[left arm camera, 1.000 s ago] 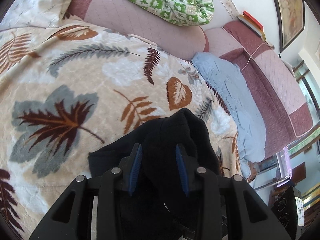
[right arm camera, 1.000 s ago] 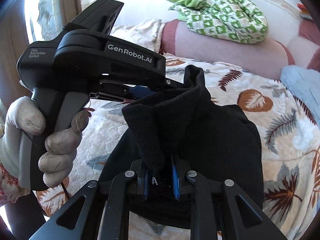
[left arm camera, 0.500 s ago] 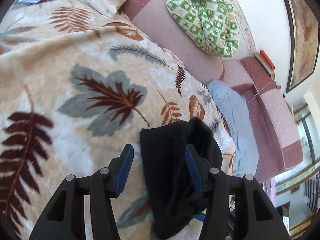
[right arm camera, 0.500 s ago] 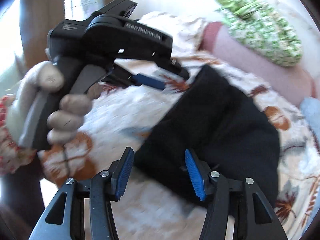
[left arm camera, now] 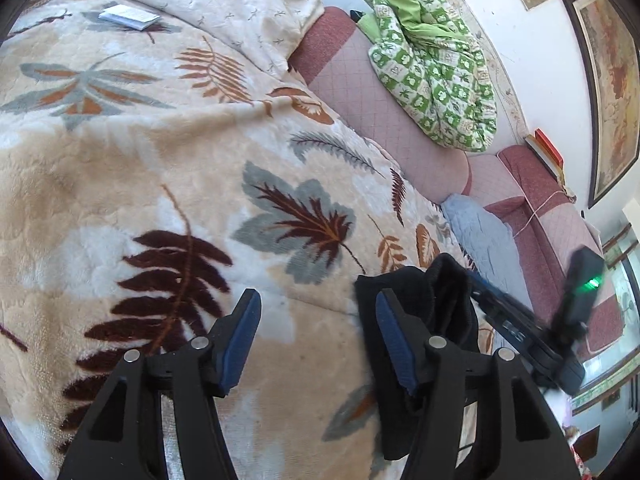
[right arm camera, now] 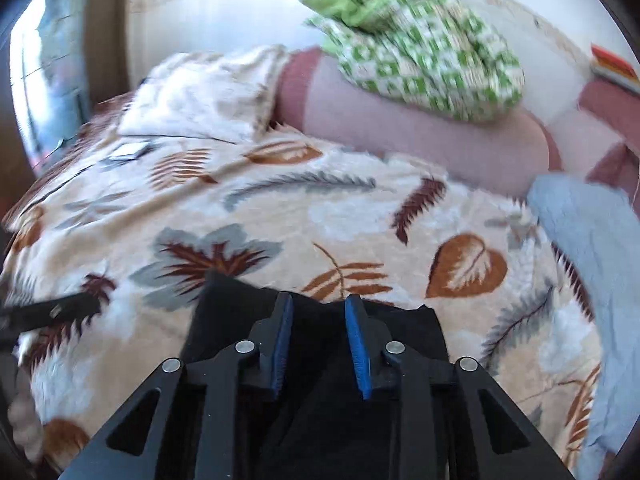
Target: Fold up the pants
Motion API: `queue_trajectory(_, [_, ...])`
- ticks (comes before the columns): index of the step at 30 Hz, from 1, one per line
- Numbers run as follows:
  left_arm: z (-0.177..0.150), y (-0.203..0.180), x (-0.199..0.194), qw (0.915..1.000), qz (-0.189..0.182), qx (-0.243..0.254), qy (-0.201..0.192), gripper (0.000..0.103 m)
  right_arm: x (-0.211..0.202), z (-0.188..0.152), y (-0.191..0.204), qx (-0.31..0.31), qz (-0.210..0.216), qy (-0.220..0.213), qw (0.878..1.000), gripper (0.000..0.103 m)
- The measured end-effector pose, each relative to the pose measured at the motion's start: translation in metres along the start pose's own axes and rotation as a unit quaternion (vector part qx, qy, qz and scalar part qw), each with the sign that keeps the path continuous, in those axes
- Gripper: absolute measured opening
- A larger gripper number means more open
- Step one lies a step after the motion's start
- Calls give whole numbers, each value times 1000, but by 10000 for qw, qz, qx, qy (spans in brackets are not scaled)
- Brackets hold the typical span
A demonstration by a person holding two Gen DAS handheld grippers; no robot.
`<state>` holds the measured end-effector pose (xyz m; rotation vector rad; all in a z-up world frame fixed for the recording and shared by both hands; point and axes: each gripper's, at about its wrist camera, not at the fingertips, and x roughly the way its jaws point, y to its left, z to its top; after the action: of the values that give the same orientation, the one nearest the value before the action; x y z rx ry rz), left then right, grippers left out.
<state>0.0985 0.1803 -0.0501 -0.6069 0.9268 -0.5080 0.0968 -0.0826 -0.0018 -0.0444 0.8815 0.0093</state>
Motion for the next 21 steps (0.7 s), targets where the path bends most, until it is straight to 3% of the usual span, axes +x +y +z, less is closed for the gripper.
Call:
queue_trajectory(4, [0,0,0,9999,-101,-26,5,59,32,0,11,257,694,695,9948,25])
queue_trajectory(9, [-4,-6,5,9999,-117,-11,82,60,15,-19,43,-403,741,651,9943,26])
queue_trajectory(14, [-5,-2,1,9999,-94,-86,43,61,-15,-17,25,-13,1064,481,9932,27])
queue_trajectory(17, [-4,2,1,9997,-120,-192,36,61,-35,-36,42,-379,1367,546,9884,46])
queue_trajectory(18, [-4,3,2,9997,-125,-222,52,61,-41,-44,49,-542,1347,519,9880,52])
queue_trajectory(21, [-6,4,5,9997,-97,-224,100,61,-53,-64,71,-1031,1057,299,9886,61])
